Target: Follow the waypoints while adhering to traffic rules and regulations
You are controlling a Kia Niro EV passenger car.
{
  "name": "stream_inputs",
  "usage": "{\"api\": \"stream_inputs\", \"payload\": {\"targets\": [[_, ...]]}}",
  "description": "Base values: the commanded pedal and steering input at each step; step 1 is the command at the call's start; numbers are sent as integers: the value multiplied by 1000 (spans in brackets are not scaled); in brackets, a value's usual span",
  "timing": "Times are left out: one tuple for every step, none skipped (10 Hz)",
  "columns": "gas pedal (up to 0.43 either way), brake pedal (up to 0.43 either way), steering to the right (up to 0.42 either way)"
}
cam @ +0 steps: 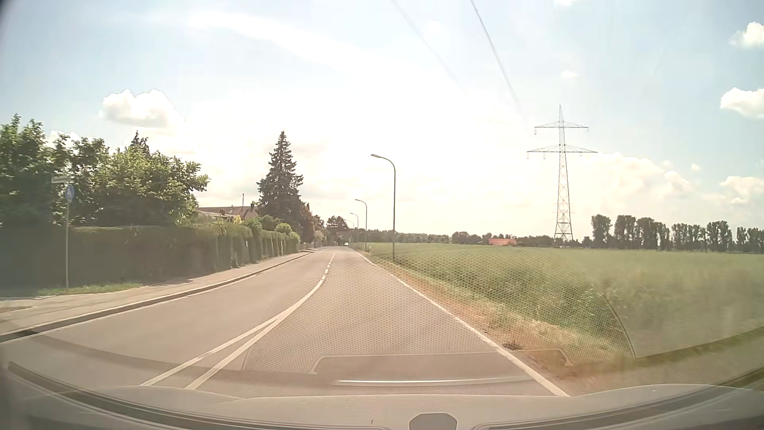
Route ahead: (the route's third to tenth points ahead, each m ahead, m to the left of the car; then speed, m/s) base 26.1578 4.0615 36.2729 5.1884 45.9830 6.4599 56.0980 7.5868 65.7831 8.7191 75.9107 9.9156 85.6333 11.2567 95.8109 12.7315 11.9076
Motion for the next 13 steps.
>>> {"api": "stream_inputs", "payload": {"targets": [[150, 0, -44], [150, 0, -45], [150, 0, -44], [150, 0, -42], [150, 0, -39], [150, 0, -36], [150, 0, -35], [150, 0, -32], [150, 0, -28], [150, 0, -23], [150, 0, -19], [150, 0, -17], [150, 0, -17]]}}
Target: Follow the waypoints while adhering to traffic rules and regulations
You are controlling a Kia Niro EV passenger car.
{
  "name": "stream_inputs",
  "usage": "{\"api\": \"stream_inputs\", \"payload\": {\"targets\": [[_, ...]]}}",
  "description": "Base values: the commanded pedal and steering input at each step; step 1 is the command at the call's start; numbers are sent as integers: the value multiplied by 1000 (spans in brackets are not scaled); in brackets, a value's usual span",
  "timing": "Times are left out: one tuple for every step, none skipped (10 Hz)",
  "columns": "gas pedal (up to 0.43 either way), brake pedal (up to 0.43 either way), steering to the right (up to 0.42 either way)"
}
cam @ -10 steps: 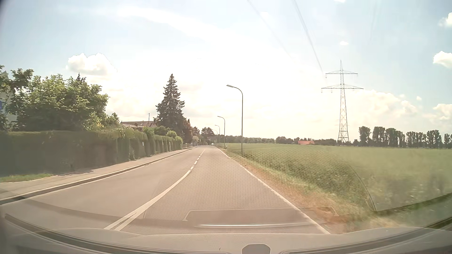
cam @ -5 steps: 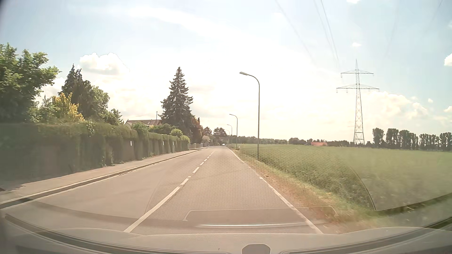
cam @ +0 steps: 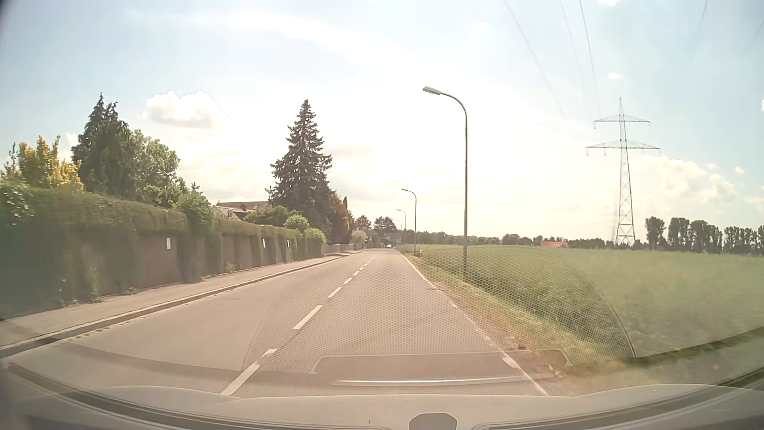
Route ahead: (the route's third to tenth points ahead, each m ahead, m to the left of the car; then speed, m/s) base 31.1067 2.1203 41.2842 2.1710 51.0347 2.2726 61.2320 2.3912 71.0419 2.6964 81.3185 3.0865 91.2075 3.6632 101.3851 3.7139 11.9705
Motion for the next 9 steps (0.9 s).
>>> {"api": "stream_inputs", "payload": {"targets": [[157, 0, -14], [157, 0, -10], [157, 0, -10], [157, 0, -11], [157, 0, -11], [157, 0, -11], [157, 0, -10], [157, 0, -6], [157, 0, -4]]}}
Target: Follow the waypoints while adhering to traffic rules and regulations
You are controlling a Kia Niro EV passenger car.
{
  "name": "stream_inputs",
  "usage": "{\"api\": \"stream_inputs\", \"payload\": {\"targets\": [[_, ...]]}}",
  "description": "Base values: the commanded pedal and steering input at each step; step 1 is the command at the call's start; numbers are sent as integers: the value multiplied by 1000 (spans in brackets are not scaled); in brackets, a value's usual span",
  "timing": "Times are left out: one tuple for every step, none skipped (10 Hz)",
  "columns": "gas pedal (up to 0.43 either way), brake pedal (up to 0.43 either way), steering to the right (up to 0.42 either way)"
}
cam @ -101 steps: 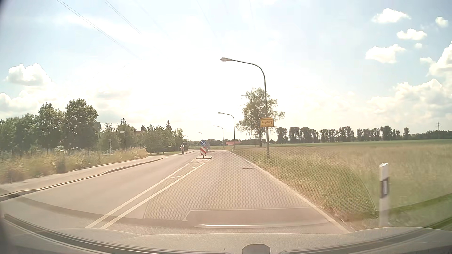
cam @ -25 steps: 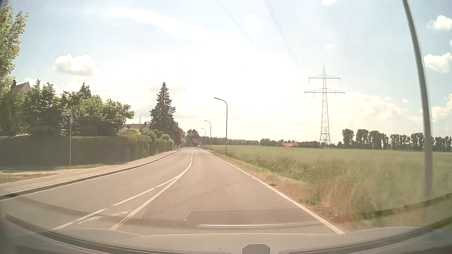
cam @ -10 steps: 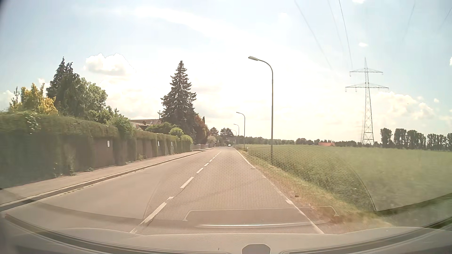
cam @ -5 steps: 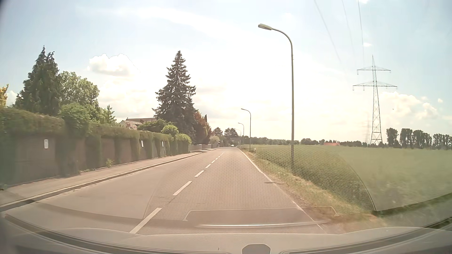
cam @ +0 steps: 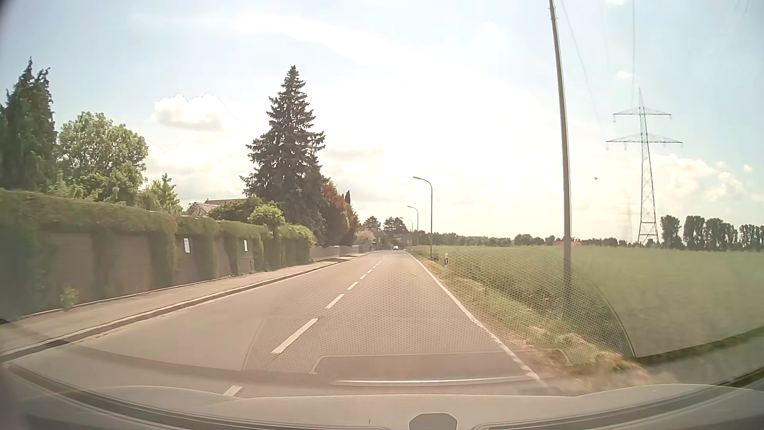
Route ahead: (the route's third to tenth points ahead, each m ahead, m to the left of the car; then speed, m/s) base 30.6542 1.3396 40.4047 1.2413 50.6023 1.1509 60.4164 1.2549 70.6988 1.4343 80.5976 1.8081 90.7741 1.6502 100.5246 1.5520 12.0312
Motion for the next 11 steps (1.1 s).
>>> {"api": "stream_inputs", "payload": {"targets": [[157, 0, -6], [157, 0, -6], [157, 0, -6], [157, 0, -7], [157, 0, -6], [157, 0, -5], [157, 0, -1], [209, 0, 2], [209, 0, 4], [209, 0, 4], [209, 0, 3]]}}
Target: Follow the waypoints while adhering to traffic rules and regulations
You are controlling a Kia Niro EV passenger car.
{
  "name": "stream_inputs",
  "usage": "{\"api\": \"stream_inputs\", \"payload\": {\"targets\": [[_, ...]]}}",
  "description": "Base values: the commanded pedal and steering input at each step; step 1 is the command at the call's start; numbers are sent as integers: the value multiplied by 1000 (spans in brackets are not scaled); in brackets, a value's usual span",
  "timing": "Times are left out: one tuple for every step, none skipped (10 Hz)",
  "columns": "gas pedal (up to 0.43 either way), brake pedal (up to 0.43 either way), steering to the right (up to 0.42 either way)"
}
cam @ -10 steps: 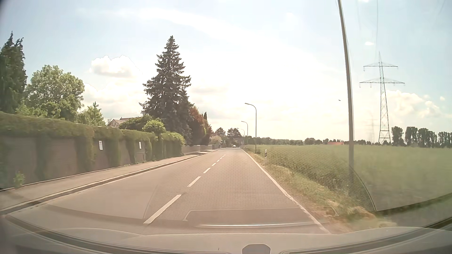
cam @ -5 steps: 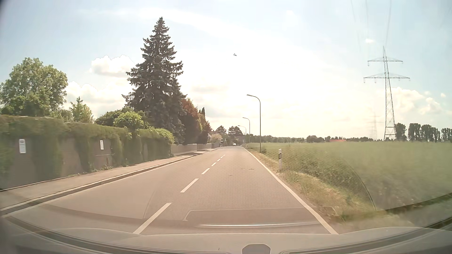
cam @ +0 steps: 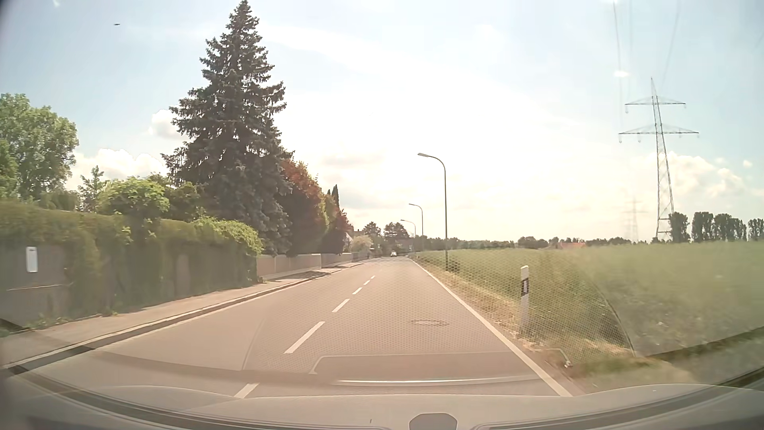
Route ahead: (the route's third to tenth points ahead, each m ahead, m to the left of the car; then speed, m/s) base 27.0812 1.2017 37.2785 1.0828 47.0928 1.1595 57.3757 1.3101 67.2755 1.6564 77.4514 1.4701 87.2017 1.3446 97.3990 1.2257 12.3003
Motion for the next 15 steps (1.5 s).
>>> {"api": "stream_inputs", "payload": {"targets": [[209, 0, 2], [209, 0, 1], [209, 0, 0], [209, 0, 0], [209, 0, 0], [209, 0, 0], [209, 0, 0], [209, 0, 4], [209, 0, 5], [209, 0, 0], [209, 0, -5], [209, 0, -6], [209, 0, -5], [209, 0, -5], [209, 0, -5]]}}
